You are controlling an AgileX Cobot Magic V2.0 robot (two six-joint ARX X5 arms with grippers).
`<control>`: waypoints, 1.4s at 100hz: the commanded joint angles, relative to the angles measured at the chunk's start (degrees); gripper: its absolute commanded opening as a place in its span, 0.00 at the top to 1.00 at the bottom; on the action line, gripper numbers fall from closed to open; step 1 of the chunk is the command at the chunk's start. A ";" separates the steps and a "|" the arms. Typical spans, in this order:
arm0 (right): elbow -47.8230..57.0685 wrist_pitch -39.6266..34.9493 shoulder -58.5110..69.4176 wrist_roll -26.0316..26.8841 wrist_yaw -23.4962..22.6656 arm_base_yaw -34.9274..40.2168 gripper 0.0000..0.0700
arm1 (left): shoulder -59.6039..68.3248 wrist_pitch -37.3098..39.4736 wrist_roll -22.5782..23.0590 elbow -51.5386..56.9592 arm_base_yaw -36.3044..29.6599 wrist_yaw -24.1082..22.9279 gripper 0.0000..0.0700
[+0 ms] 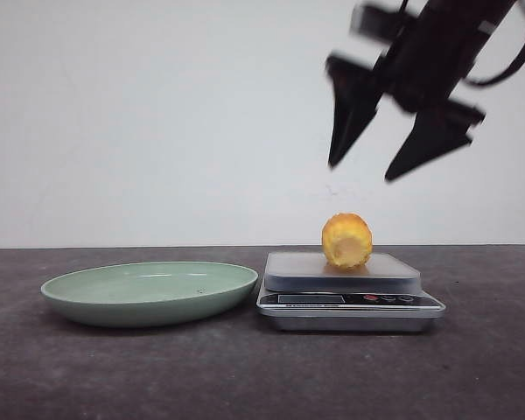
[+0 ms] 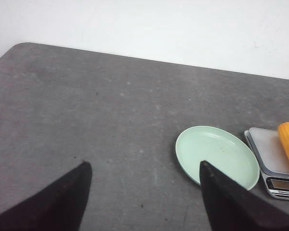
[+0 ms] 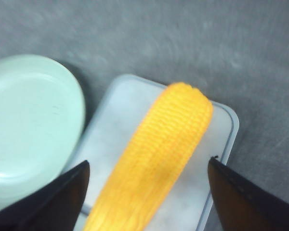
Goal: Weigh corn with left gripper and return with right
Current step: 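Lower the right gripper onto the corn on the scale and close, then lift the corn with the right gripper and carry it over the plate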
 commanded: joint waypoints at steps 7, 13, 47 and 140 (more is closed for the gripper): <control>1.36 0.79 4.20 1.14 2.01 0.90 0.31 | 0.02 0.17 -1.05 0.79 -0.09 0.35 0.39; 1.36 0.74 5.70 1.38 2.34 1.03 0.28 | 0.02 0.02 -1.05 0.79 -0.09 0.35 0.39; 1.36 1.36 9.22 3.65 3.08 2.58 0.46 | 0.02 -0.68 -1.07 0.79 -0.09 0.33 0.39; 11.98 0.59 -4.20 3.61 -0.61 12.31 1.00 | 0.02 -2.14 -1.09 0.79 -0.09 0.28 0.39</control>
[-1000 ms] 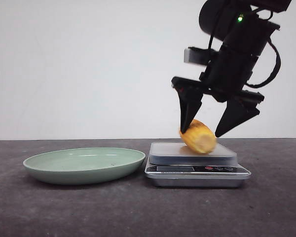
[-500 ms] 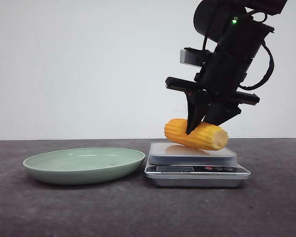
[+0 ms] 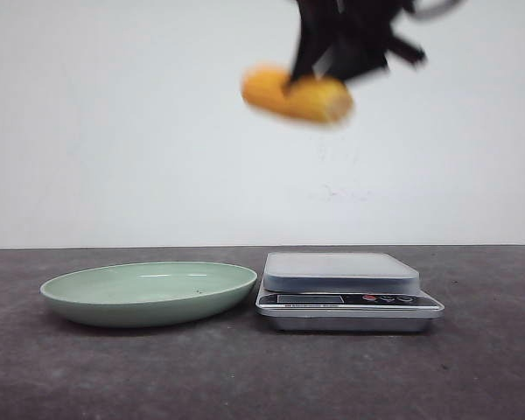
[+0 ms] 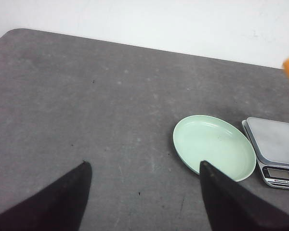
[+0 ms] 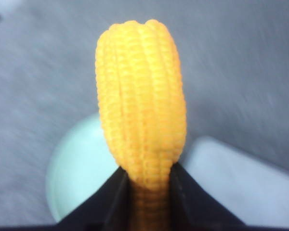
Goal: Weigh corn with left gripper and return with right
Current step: 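Lift the corn with the right gripper and carry it over the plate, then lower the corn onto the green plate, open the right gripper, withdraw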
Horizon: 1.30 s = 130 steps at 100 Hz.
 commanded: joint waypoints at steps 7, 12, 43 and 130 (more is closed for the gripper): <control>5.97 -0.37 2.84 -0.35 1.31 4.42 1.00 | 0.02 0.24 -0.31 0.79 -0.09 0.04 0.39; 7.91 0.22 4.22 -0.13 2.78 6.43 1.00 | 0.02 0.20 -0.63 0.79 -0.09 0.04 0.39; 13.60 2.32 15.54 4.72 7.56 11.69 1.00 | 0.02 0.22 -1.53 0.79 -0.09 0.04 0.39; 13.57 -0.55 32.46 14.51 12.74 14.16 0.95 | 0.02 -1.25 -1.55 0.79 -0.09 0.04 0.39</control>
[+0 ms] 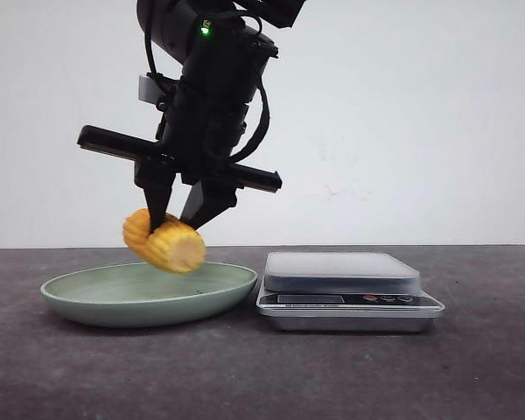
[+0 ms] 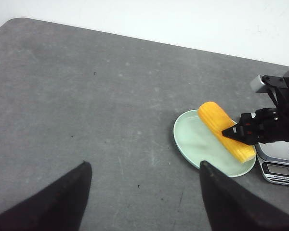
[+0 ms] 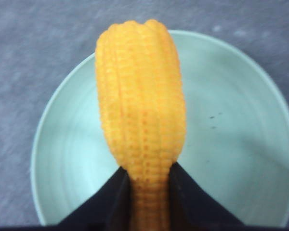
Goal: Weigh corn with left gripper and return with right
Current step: 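Lower the corn onto the green plate, open the right gripper, withdraw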
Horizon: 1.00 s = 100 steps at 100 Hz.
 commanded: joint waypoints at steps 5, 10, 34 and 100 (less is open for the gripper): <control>1.20 -0.17 1.07 0.63 0.28 0.17 0.79 | 0.02 0.22 -0.07 0.79 -0.09 0.04 0.39; 1.20 -0.66 1.07 0.63 0.50 0.13 0.56 | 0.02 0.24 -0.07 0.79 -0.09 0.04 0.39; 1.20 -0.85 1.07 0.55 1.40 0.22 0.18 | 0.02 0.24 -0.07 0.79 -0.09 0.04 0.39; 1.20 -8.41 -13.59 -13.84 1.38 -7.34 0.23 | 0.02 0.02 -0.02 0.79 -0.09 0.04 0.39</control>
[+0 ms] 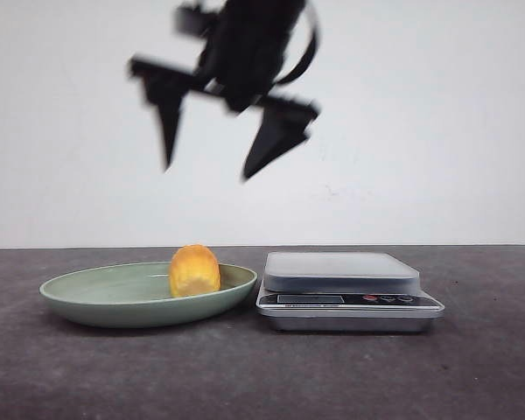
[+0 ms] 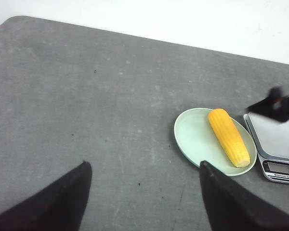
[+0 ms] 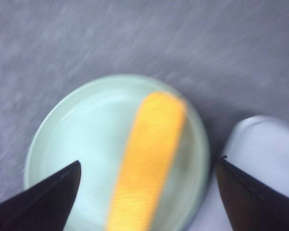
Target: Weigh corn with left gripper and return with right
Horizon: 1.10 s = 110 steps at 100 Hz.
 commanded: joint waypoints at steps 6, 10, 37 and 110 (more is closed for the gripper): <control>1.20 -2.54 -3.78 -5.46 0.28 -4.15 0.23 | 0.02 0.28 -0.02 0.79 -0.09 0.04 0.39; 1.20 -3.78 -5.49 -6.73 0.26 -6.14 0.23 | 0.02 0.28 -0.02 0.79 -0.09 0.04 0.39; 1.16 -12.79 -18.32 -12.44 -1.05 -22.58 0.23 | 0.02 0.31 -0.02 0.79 -0.09 0.04 0.39; -18.91 -25.03 -65.40 -11.67 -5.16 -34.05 0.23 | 0.02 0.33 0.28 0.79 -0.09 0.07 0.39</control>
